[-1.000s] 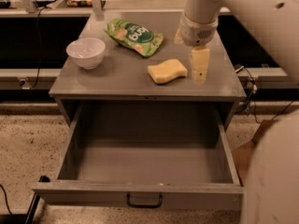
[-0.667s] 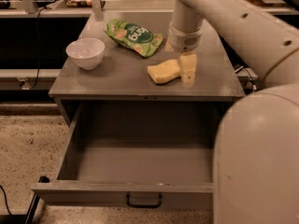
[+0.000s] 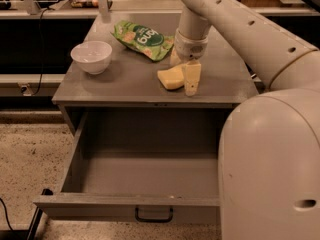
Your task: Place sponge into top drawer
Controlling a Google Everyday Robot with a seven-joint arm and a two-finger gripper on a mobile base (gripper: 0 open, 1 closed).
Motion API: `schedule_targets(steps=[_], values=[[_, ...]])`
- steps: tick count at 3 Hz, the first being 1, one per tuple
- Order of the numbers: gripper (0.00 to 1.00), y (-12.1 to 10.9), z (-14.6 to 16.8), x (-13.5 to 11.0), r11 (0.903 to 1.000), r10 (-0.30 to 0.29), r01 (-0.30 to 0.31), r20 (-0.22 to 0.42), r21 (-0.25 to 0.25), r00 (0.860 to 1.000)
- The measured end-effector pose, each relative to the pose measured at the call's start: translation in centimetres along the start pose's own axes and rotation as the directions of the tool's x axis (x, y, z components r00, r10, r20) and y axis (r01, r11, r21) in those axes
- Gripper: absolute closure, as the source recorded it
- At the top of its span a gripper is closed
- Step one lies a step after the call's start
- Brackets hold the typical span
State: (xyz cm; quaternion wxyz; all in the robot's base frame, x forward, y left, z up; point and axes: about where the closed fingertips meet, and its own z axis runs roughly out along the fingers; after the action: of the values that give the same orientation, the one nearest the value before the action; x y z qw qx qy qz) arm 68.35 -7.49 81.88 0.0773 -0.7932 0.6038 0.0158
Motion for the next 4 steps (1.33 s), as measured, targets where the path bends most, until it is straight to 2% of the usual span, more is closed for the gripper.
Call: schedule_targets(steps=[1, 3, 4], values=[[0.42, 0.0, 0.5, -1.3, 0.9998, -0.017, 0.018, 0.047, -0.013, 0.999], [0.88, -0.1, -0.5, -1.5, 0.9997, -0.018, 0.019, 0.051, -0.014, 0.999], [1.00, 2.0, -3.4, -2.1, 0.9961, 0.057, -0.065, 0.128, 0.060, 0.990]])
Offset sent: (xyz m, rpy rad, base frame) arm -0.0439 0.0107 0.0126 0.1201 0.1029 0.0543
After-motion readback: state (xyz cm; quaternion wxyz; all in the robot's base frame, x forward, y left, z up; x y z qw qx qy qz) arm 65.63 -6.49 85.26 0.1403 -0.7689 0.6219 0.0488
